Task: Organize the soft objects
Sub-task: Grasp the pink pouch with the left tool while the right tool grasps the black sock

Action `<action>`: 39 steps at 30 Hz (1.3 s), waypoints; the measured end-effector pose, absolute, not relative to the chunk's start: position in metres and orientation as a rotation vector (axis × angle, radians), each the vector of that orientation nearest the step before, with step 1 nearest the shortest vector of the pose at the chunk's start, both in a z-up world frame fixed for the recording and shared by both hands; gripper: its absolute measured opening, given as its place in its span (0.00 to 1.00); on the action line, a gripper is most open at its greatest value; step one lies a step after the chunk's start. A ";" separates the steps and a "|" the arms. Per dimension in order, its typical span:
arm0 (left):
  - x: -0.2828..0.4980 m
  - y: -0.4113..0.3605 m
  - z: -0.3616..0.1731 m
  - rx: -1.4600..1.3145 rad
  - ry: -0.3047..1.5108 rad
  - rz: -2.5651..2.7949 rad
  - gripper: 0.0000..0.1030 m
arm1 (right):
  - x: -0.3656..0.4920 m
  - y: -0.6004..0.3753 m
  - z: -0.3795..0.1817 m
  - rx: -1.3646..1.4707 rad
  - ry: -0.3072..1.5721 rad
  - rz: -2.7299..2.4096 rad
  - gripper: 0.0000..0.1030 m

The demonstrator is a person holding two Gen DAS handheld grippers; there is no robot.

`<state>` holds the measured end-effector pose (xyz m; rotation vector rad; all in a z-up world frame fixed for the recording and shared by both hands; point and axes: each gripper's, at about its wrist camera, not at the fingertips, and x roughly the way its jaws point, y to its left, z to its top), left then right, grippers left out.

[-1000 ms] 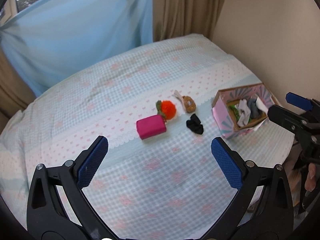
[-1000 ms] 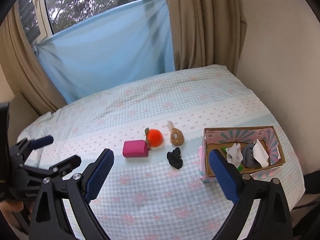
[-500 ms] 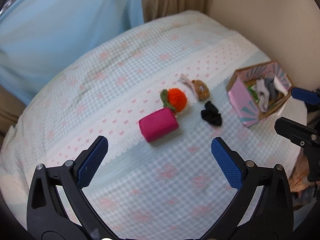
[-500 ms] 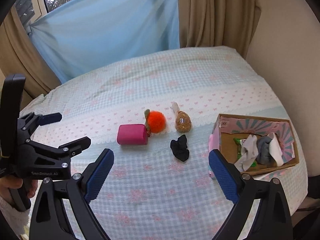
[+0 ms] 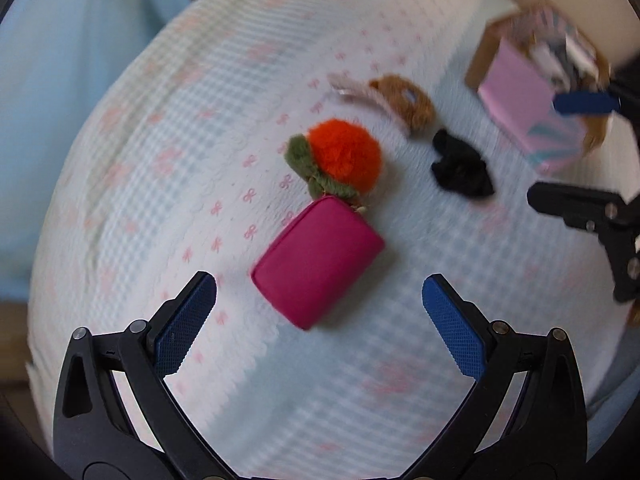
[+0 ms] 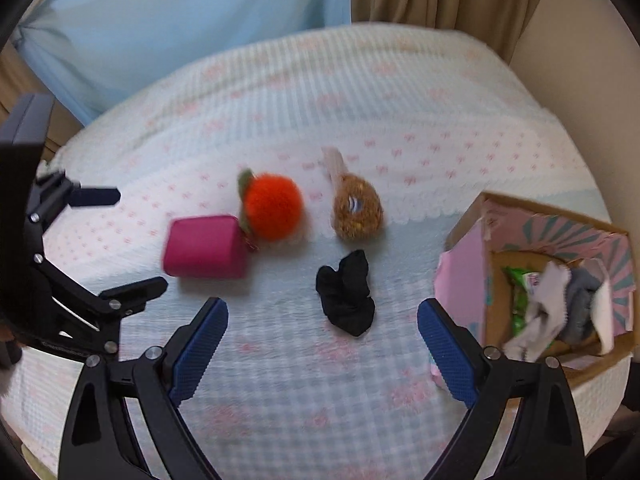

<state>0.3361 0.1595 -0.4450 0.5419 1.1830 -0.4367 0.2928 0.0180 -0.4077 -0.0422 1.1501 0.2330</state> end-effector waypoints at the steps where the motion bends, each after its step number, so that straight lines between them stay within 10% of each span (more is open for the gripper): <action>1: 0.339 0.158 -0.454 0.579 1.182 -0.455 1.00 | 0.297 0.019 -0.417 -0.047 1.170 0.235 0.92; 17: 0.379 0.141 -0.542 0.737 1.315 -0.624 0.99 | 0.341 0.014 -0.512 -0.003 1.353 0.191 0.92; 28: 0.374 0.143 -0.539 0.663 1.327 -0.621 0.68 | 0.341 0.019 -0.517 -0.026 1.375 0.208 0.33; 39: 0.355 0.159 -0.502 0.531 1.314 -0.512 0.49 | 0.313 0.006 -0.480 0.015 1.320 0.200 0.26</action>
